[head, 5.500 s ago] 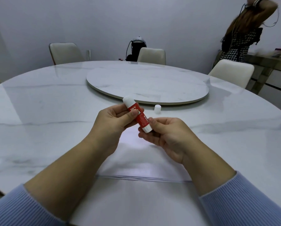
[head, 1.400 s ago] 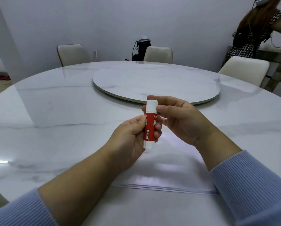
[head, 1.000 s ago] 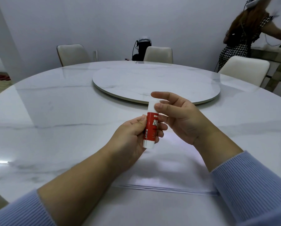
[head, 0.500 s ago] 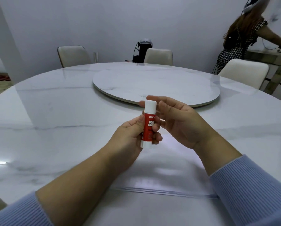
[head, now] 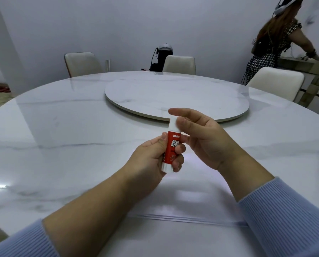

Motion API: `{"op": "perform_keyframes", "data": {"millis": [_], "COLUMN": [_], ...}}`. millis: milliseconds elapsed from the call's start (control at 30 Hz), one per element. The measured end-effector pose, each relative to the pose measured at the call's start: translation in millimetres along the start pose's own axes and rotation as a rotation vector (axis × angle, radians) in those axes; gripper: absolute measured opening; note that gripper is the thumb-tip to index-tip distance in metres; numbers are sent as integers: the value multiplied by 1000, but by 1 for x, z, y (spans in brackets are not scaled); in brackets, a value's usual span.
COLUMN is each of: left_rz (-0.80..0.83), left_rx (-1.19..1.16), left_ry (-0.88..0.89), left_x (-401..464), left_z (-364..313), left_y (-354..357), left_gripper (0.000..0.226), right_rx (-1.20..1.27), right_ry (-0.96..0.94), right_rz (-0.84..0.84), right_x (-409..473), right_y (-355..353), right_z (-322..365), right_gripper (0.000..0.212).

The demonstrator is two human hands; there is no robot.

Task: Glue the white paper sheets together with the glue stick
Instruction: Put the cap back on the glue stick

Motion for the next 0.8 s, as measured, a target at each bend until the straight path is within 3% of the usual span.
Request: {"op": "perform_keyframes", "data": {"millis": [167,267,400,567,800], "left_rz": [7,12,11,15,22], "left_rx": [-36,-21,-58,-30,-35], "left_ry": [-1,-4,-4,-20,-27], "left_x": [0,0,1,0,0], "left_z": [-2,-1,-3,0,0], "left_y": [0,0,0,0,1], "left_gripper": [34,34,33,35,36], "right_rx": [35,6,-10,41,37], "right_ry": [20,-5,9,-16,-15], "right_rz": [78,22,59,57,96], "right_x": [-3,0,-1,-1,-6], "right_y": [5,3,4,4,10], "right_z": [0,-1,0,2,6], "right_gripper": [26,38,25,37,29]}}
Point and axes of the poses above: each hand's wrist, its own x-axis towards the middle knuckle, its own y-axis out of the palm, z = x × y, the point moved 9 cm from there along x, towards the middle knuckle, and after that the axes turned 5 degrees about y, right-handed, at the moved point
